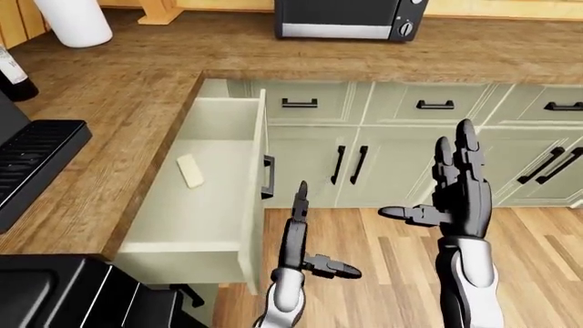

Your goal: Close the right drawer.

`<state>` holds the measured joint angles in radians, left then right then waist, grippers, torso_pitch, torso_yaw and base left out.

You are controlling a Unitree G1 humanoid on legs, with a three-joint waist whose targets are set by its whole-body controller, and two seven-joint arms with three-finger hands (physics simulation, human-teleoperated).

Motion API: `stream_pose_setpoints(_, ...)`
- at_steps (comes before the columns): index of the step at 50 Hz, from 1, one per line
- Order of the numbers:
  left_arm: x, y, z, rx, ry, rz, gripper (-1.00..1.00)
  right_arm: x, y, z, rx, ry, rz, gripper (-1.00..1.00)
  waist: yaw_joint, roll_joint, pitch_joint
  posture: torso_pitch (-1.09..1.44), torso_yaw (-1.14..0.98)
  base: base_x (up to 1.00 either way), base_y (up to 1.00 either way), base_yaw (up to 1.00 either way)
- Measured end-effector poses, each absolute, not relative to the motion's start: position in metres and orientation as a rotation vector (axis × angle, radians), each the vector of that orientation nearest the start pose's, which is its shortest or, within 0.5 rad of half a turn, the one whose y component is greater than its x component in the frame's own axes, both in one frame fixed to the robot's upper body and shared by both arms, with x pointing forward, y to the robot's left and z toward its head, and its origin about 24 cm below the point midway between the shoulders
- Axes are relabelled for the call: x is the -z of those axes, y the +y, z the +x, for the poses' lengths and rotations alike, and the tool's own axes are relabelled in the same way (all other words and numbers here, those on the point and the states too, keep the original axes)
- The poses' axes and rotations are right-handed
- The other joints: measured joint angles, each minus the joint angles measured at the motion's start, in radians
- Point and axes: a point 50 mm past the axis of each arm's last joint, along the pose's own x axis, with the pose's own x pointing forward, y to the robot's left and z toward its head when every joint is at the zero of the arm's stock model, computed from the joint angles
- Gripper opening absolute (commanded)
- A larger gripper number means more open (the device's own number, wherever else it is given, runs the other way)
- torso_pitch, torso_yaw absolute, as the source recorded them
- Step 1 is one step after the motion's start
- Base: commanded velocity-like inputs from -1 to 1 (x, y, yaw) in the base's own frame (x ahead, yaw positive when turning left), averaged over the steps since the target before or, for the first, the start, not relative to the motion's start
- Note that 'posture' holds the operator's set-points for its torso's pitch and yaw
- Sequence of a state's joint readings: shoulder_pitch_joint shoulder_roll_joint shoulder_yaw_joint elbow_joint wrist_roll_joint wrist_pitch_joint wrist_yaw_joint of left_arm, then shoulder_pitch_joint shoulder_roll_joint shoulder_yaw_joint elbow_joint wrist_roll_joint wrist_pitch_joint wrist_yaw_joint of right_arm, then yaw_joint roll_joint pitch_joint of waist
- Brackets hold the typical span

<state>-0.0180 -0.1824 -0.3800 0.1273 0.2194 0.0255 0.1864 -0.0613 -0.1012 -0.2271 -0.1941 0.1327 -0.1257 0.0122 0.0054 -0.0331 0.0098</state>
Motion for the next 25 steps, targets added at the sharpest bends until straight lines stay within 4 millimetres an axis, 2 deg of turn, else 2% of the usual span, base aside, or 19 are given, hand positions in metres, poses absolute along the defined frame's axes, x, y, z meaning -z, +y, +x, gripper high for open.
stream_pose_setpoints(8,-0.022,0.032,0.244,0.087,0.087,0.054,1.00,-0.116,-0.213,0.252,0.172,-0.391,0.003,1.00,-0.002,-0.001,-0.002,0.00,0.00,0.00,0.00,0.00)
stream_pose_setpoints(17,-0.016,0.052,0.253,-0.055,0.133,-0.037,1.00,-0.115,-0.213,0.252,0.174,-0.392,0.001,1.00,-0.004,0.001,-0.004,0.00,0.00,0.00,0.00,0.00)
stream_pose_setpoints(25,-0.010,0.059,0.256,-0.118,0.175,-0.076,1.00,-0.112,-0.213,0.253,0.170,-0.384,0.000,1.00,-0.004,0.004,-0.005,0.00,0.00,0.00,0.00,0.00)
